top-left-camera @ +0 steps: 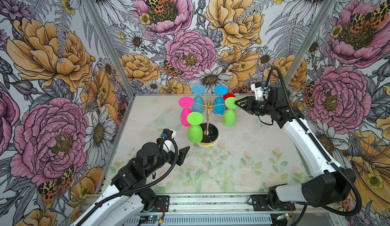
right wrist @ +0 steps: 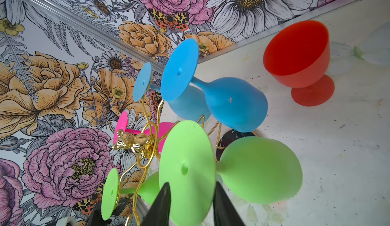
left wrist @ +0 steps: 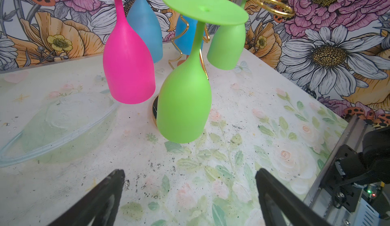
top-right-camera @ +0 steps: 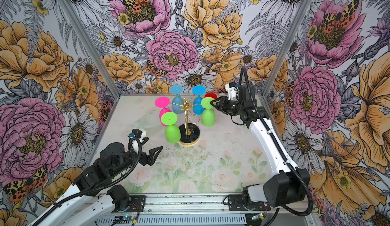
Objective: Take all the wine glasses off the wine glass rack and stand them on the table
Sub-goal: 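Move the right gripper to the foot of a hanging green glass, then close the right gripper on the green glass's foot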
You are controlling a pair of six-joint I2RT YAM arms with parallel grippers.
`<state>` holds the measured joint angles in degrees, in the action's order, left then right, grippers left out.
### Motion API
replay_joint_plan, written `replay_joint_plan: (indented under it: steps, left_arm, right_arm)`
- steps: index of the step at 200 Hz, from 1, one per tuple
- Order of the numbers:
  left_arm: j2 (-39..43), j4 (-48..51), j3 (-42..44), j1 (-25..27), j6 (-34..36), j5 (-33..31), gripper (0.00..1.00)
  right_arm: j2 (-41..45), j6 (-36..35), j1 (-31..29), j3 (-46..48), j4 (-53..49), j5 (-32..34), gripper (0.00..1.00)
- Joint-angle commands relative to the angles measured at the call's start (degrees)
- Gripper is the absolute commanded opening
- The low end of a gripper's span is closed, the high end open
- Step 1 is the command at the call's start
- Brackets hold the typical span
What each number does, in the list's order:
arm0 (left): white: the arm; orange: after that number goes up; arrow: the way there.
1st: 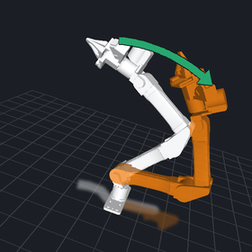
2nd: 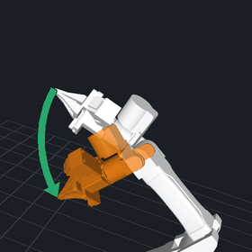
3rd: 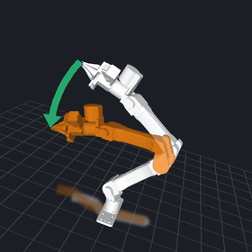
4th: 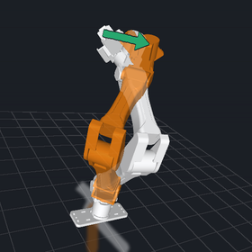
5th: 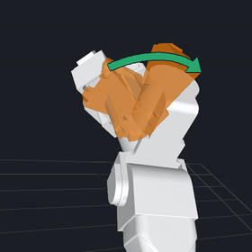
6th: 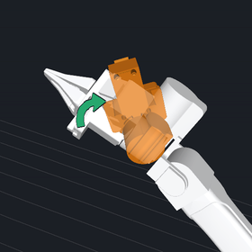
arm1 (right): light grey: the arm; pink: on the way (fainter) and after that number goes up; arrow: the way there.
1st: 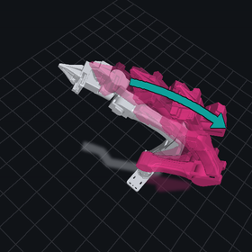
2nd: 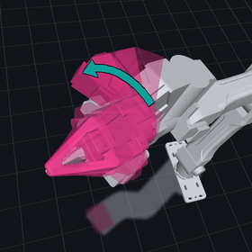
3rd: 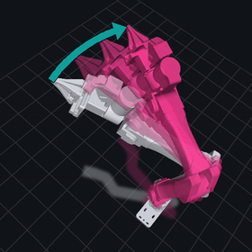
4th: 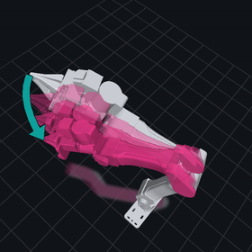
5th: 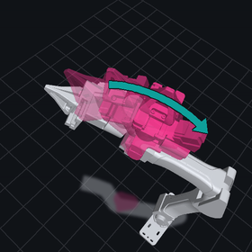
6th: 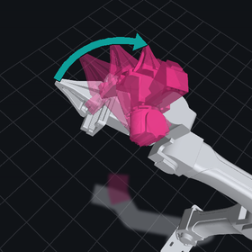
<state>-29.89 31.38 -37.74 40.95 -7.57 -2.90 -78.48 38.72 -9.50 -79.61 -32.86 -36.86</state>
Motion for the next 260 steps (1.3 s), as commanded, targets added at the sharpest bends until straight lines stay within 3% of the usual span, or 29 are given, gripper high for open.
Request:
replay_joint_plan:
  steps: [1,122,211,260]
  left_arm:
    - [0.71,-1.56,-0.23,-0.52,-0.33,1.30,0.99]
    - [1.07,-1.56,-0.23,-0.51,-0.30,1.09,0.99]
    - [1.07,-1.73,-0.14,-0.52,-0.25,1.14,0.99]
    - [1.27,-1.71,-0.15,-0.52,-0.25,1.24,0.99]
  right_arm:
    - [-0.52,1.23,0.21,0.60,3.05,-1.19,0.33]
    - [-0.35,3.01,0.46,1.30,4.74,-2.04,0.10]
    - [0.84,4.69,0.45,1.30,6.43,-4.53,0.00]
    - [1.40,5.97,0.48,1.36,8.13,-6.12,0.00]
